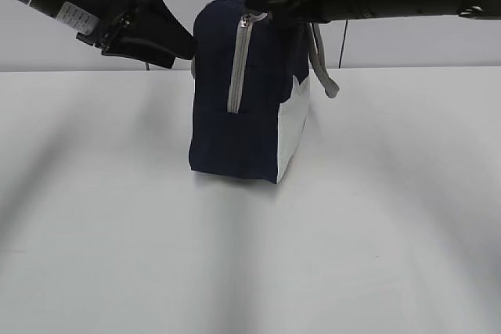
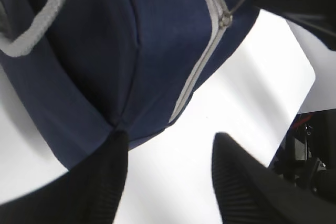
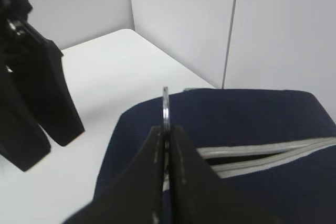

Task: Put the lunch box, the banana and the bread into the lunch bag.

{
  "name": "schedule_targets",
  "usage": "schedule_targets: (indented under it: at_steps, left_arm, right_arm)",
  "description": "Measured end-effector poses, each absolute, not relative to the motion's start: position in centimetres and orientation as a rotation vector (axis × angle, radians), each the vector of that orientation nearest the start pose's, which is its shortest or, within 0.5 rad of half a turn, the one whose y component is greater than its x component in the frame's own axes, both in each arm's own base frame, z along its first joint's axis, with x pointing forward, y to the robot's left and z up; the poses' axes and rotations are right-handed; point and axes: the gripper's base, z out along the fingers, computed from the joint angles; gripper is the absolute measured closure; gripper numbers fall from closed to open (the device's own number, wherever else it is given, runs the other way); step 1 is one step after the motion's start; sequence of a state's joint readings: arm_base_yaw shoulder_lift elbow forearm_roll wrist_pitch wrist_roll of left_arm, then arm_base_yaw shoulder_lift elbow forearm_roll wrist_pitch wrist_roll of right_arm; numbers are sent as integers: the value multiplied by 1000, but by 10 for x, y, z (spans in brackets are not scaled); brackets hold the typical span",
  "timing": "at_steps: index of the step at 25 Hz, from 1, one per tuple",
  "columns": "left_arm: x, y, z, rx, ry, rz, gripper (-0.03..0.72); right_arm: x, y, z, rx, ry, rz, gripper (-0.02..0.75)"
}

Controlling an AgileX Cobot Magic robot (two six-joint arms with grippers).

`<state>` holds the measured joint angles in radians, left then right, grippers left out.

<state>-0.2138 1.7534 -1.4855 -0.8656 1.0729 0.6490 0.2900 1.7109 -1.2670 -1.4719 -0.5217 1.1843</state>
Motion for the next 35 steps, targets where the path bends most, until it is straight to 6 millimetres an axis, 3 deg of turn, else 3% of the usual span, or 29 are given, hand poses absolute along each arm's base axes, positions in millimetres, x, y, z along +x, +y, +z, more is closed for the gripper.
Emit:
schedule_targets:
  at_steps: [6, 13, 23, 35]
  left_arm:
    - [359, -142, 304, 694, 2374, -995, 317]
    - [367, -145, 292, 690, 2363, -1028, 317]
    - [373, -148, 297, 696, 2246, -1032, 317]
    - [375, -149, 294, 699, 2241, -1046, 319]
  right_arm:
    - [365, 161, 315, -903, 1640, 545, 754]
    - [369, 157, 315, -881, 1664, 473, 754]
    - [370, 156, 315, -866, 1673, 460, 754]
    - [370, 156, 315, -865, 1674, 471, 754]
